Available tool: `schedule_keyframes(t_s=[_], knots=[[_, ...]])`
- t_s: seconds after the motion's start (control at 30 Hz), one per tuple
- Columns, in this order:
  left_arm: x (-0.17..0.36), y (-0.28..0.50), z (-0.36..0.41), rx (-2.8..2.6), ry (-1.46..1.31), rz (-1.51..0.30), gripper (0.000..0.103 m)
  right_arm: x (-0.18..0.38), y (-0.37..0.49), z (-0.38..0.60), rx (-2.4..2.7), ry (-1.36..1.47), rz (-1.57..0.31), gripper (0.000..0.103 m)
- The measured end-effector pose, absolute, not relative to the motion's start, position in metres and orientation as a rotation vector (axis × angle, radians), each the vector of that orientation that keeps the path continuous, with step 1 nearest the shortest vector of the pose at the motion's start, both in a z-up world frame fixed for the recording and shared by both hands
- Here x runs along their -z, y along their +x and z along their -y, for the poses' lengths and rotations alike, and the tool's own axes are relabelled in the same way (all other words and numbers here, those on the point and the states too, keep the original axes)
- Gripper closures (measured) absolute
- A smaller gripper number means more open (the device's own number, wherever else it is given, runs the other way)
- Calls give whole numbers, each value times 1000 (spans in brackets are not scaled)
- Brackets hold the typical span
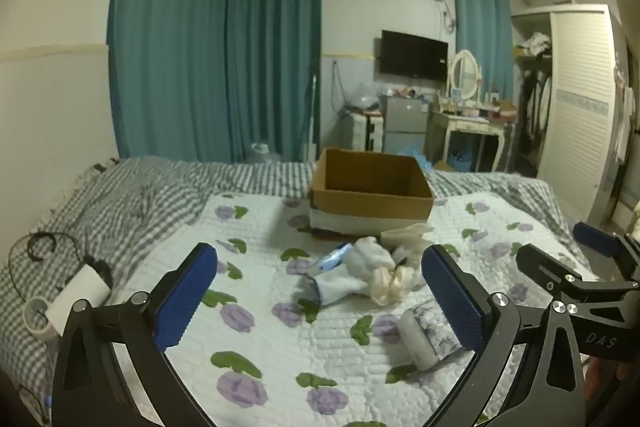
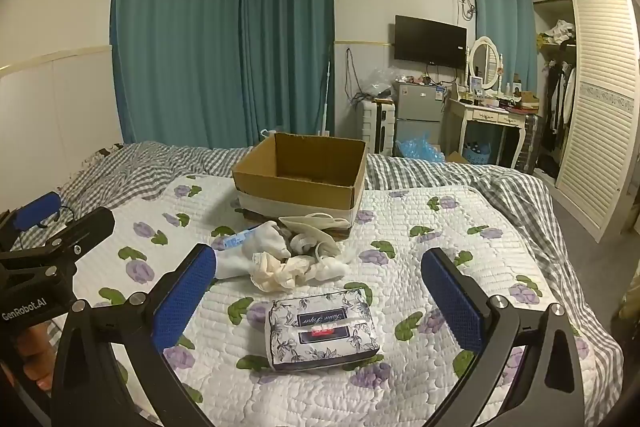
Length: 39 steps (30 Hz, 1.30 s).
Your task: Organize soft objects
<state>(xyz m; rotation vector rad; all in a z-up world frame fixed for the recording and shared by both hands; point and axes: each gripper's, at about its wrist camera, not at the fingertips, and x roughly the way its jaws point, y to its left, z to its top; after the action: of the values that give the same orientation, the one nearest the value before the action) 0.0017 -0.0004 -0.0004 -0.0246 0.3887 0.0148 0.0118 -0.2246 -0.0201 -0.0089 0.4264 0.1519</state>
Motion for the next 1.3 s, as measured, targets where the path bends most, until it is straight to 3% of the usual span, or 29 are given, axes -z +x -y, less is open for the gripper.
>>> schedule_keyframes(t_s=[1.3], knots=[[4,-1,-7,-34,-16,-399,0,27,11,227,-151,-14,-431,0]])
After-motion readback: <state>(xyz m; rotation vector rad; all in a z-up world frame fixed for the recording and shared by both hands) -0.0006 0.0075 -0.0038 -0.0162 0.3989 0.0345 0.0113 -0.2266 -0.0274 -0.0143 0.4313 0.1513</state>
